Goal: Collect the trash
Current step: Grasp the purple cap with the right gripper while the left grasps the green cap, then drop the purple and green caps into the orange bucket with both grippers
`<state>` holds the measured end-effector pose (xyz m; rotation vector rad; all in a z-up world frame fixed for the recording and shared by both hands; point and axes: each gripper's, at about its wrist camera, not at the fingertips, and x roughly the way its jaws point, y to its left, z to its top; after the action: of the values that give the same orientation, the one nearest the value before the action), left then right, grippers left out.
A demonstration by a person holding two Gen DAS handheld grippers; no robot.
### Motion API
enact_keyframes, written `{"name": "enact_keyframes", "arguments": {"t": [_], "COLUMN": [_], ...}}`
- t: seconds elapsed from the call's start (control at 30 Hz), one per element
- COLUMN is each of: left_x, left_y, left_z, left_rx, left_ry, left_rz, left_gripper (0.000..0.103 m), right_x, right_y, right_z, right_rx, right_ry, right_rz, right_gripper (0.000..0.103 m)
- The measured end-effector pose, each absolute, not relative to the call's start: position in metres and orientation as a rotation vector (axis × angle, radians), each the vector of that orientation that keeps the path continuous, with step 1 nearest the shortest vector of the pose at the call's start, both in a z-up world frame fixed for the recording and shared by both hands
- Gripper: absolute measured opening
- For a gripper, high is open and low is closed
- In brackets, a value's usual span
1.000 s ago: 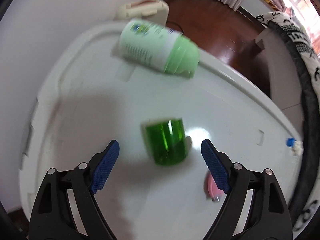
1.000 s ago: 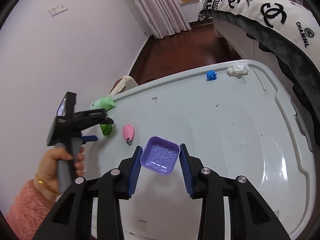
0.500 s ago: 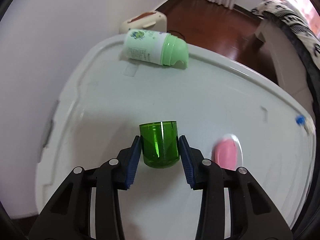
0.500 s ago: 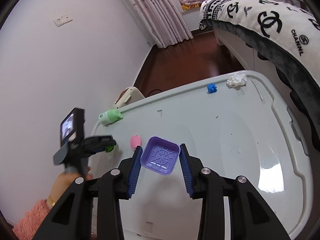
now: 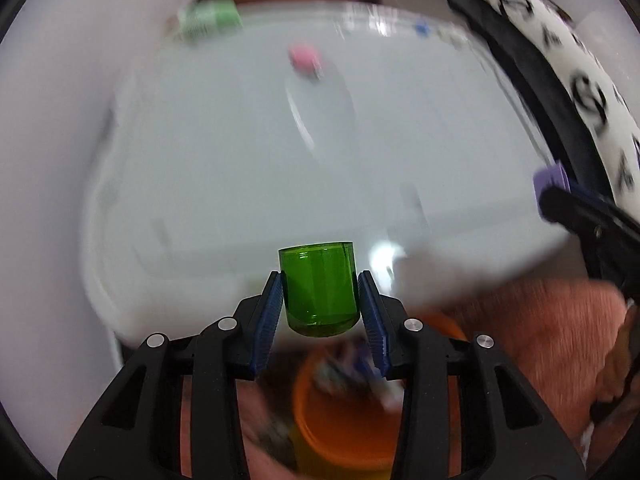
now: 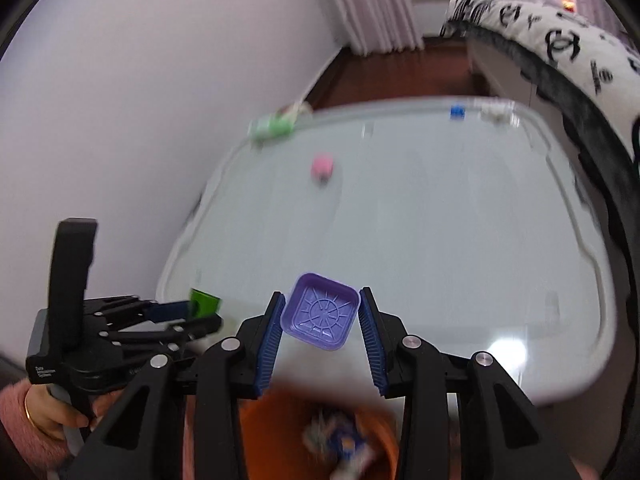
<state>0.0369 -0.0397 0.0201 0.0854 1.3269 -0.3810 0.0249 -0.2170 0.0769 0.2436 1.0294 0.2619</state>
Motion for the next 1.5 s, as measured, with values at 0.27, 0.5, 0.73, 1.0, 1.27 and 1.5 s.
{"name": "enact_keyframes", "arguments": {"t": [0.27,0.5,0.73,1.0,1.27,1.5], "left_x": [-0.026,-0.044,-0.024,-0.006,0.001,-0.008], "left_y": [-0.049,-0.045,-0.038,-0.011,0.016,0.016], "left_z": [-0.086,-0.107,-0.068,0.049,0.099,0.09], "left_rx": [0.125,0.16,0.113,0.099,-0.034,-0.049], "left_ry": [1.675,1.752,1.588,1.079,0.805,0.795], "left_rz": [-0.403,-0.38,-0.338,-0.172,-0.1,-0.084], "left_gripper": [0.039,0.073,0.075,0.085,0.091,0.091], "right_x": [-0.047,-0.05,-0.052,-0.054,-0.059,-0.066], "right_y": [-0.197,-0.19,-0.203,-0.217,-0.227,-0.237], "right_z": [-0.015,-0.043,-0.002,0.107,0.129,0.118], "right_rx": [0.204,0.135,0.137,0.134,0.116,0.167], "right_ry": [1.392,1.478,1.305,0.822,0.583,0.587], "right_rz": [0.253,0.169,0.098,0.077,0.016,-0.029], "right_gripper": [0.05,0.076,0.077,0.094,0.098,0.098]}}
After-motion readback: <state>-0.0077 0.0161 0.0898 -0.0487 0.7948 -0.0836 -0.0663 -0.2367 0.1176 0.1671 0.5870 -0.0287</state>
